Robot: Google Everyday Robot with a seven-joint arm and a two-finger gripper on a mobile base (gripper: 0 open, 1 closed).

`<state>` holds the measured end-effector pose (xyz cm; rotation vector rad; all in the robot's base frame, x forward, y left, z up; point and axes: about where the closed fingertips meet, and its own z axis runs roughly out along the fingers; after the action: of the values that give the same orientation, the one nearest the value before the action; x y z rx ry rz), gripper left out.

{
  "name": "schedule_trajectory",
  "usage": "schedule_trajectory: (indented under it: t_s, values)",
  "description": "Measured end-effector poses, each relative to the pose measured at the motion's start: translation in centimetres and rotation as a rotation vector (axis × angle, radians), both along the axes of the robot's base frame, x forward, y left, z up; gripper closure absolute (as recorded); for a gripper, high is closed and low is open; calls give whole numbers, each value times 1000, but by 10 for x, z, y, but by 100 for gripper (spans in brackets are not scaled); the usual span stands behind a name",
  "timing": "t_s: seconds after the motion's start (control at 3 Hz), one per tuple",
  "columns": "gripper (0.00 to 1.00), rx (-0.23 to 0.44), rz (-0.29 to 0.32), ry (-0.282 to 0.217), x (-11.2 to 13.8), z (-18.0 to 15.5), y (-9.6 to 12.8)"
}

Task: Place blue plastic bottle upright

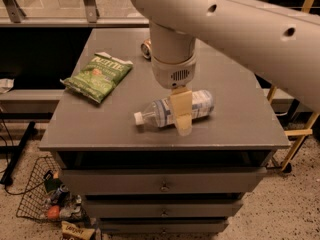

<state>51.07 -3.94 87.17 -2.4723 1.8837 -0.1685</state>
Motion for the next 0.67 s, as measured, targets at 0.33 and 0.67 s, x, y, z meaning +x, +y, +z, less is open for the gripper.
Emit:
schedule_trajectory:
  t_s: [0.33,0.67]
  values:
    - [15,-3,-41,15,5,-14,1]
    - [41,1,-71,26,9,-23,1]
